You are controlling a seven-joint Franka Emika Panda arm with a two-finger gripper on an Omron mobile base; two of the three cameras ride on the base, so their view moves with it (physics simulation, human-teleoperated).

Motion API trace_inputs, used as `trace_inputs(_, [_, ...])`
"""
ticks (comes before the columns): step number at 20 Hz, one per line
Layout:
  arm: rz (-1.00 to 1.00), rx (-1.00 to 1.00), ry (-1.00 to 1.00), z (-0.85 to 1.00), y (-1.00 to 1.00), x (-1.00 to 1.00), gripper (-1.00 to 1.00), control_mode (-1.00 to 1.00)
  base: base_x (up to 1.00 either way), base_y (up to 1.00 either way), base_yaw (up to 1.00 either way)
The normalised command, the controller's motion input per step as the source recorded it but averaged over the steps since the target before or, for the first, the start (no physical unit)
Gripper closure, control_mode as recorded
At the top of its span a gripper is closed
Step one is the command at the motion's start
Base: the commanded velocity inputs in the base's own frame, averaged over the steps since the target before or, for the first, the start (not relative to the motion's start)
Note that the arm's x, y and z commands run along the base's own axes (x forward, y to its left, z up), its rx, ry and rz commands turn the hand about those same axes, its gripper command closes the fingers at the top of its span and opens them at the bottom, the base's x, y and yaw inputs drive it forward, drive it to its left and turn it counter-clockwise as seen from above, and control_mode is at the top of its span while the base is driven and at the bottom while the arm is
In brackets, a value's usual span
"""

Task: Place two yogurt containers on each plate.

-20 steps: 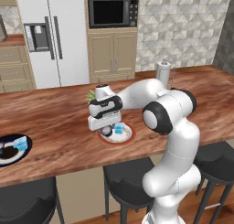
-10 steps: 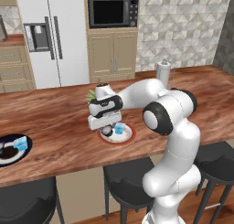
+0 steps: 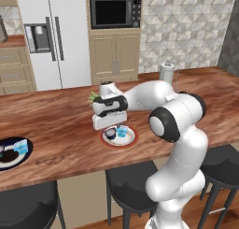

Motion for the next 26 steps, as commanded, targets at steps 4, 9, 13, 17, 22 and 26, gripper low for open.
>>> trace_inputs(4, [0.0, 0.0, -0.04, 0.48, -0.18, -0.69, -1.0, -1.0, 0.0, 0.0, 0.0])
trace_inputs(9, [0.0, 0.0, -0.14, 0.34, -0.01, -1.0, -1.0, -1.0, 0.0, 0.0, 0.0])
trace_inputs(13, [0.0, 0.0, -0.2, 0.44, -0.12, -0.98, -1.0, -1.0, 0.0, 0.0, 0.0])
trace_inputs(17, [0.0, 0.02, -0.09, 0.43, -0.17, -0.8, -1.0, -1.0, 0.0, 0.0, 0.0])
trace_inputs(22, [0.0, 0.03, -0.03, 0.38, -0.13, -0.75, -1.0, -1.0, 0.0, 0.0, 0.0])
trace_inputs(26, [0.0, 0.0, -0.11, 0.33, 0.0, -0.43, -1.0, -1.0, 0.0, 0.0, 0.0])
